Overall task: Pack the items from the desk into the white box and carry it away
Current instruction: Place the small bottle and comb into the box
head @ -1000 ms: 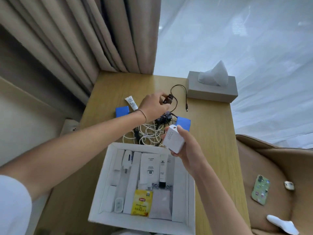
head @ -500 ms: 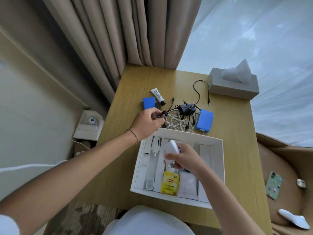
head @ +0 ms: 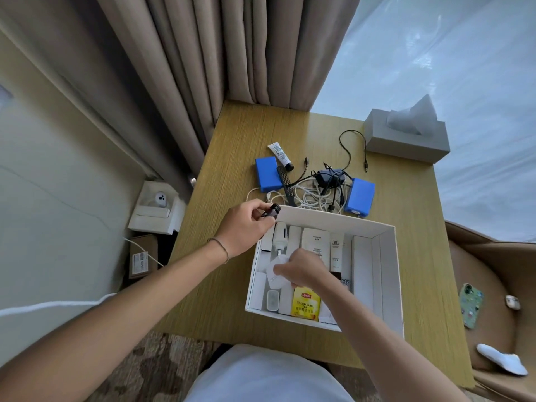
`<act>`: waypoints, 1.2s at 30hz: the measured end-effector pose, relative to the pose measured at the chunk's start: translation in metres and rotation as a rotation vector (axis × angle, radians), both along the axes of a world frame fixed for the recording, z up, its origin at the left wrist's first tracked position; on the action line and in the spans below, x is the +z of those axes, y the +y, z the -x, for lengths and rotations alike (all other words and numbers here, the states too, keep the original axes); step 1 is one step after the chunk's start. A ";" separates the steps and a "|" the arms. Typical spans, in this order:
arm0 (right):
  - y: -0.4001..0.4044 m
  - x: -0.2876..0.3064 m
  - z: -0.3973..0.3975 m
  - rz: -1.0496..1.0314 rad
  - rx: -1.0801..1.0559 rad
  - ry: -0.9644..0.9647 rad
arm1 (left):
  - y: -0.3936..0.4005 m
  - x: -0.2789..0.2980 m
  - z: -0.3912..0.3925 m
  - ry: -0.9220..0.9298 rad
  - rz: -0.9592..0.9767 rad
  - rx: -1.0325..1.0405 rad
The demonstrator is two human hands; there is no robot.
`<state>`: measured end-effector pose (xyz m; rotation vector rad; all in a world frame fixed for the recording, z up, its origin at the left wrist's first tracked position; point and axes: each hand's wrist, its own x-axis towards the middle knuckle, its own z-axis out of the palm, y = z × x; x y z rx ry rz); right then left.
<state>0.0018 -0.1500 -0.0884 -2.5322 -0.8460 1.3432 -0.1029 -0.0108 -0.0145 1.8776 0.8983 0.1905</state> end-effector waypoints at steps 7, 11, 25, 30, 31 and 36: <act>0.021 0.008 -0.003 0.125 0.193 -0.112 | 0.006 -0.002 0.014 0.005 -0.013 0.033; 0.039 0.012 -0.006 0.185 0.269 -0.113 | 0.005 -0.005 0.018 0.011 -0.009 0.037; 0.030 -0.017 0.006 0.181 0.097 0.023 | -0.009 -0.004 0.021 0.039 -0.016 -0.006; 0.006 -0.006 -0.011 0.059 -0.013 0.037 | -0.019 -0.001 0.016 0.045 -0.041 -0.053; -0.002 -0.002 -0.017 0.020 -0.052 0.034 | -0.022 -0.002 0.014 0.052 -0.036 -0.088; -0.042 0.022 -0.044 -0.112 -0.171 -0.013 | -0.050 -0.014 -0.004 0.139 -0.020 -0.223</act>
